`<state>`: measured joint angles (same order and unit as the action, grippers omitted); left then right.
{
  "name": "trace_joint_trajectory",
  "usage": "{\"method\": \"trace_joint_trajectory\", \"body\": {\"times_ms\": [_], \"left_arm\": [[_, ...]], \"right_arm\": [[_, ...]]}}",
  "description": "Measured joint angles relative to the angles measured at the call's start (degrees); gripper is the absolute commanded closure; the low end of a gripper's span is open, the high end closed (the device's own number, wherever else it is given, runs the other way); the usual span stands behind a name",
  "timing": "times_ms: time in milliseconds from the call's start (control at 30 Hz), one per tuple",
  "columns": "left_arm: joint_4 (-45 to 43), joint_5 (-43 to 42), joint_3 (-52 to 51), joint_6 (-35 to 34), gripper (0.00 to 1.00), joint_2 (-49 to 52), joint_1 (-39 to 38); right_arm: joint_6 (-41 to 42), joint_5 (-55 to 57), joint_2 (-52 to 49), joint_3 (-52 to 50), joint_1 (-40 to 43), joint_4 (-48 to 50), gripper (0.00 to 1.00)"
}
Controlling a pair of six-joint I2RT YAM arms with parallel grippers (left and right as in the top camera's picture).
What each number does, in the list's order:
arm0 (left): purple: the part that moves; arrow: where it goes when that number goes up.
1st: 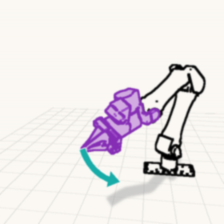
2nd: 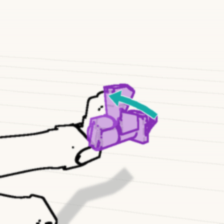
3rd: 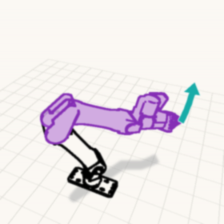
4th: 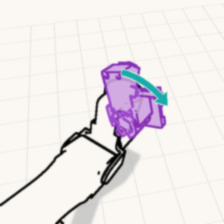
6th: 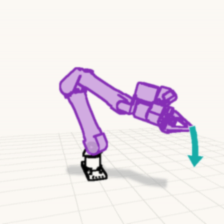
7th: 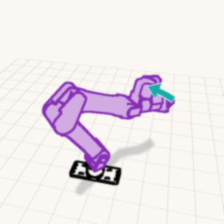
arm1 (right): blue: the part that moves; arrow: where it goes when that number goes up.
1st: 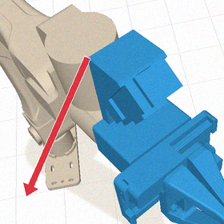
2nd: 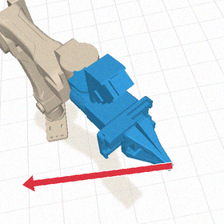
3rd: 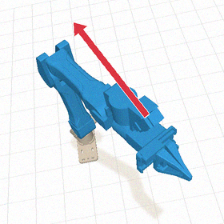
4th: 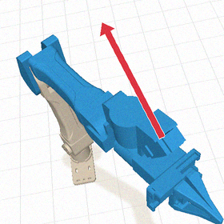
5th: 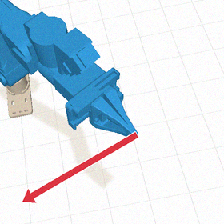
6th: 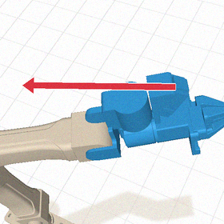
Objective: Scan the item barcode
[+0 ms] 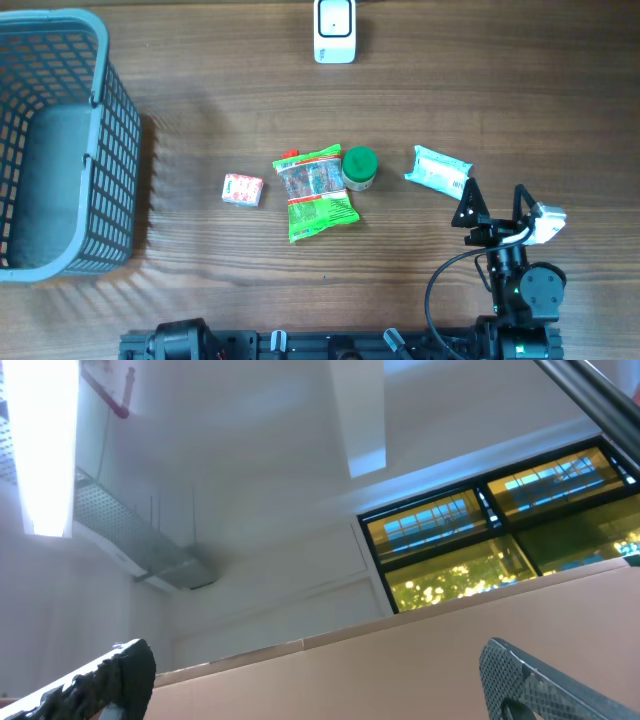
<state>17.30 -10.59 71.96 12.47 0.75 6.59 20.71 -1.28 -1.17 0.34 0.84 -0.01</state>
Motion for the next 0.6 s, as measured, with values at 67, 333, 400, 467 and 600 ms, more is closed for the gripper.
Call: {"method": "trace_joint_trajectory", "body": {"times_ms": [67, 333, 400, 467, 600], "left_arm": [[-1.07, 0.02, -0.28, 0.02, 0.0, 0.02, 0.0], [8.85, 3.89, -10.23, -9.62, 0.0, -0.09, -0.04], [8.26, 3.91, -18.53, -11.85, 0.0, -0.04, -0.07], [4.94, 3.69, -27.04, -14.21, 0.0, 0.04, -0.04], [-5.18, 0.83, -43.54, -16.28, 0.0, 0.13, -0.04]], "right_arm": [[0.0, 0.0, 0.0, 0.0, 0.0, 0.0, 0.0], [0.0, 0.0, 0.0, 0.0, 0.0, -0.02, 0.0], [0.0, 0.0, 0.0, 0.0, 0.0, 0.0, 0.0], [0.0, 0.0, 0.0, 0.0, 0.0, 0.02, 0.0], [0.0, 0.0, 0.0, 0.0, 0.0, 0.02, 0.0]]}}
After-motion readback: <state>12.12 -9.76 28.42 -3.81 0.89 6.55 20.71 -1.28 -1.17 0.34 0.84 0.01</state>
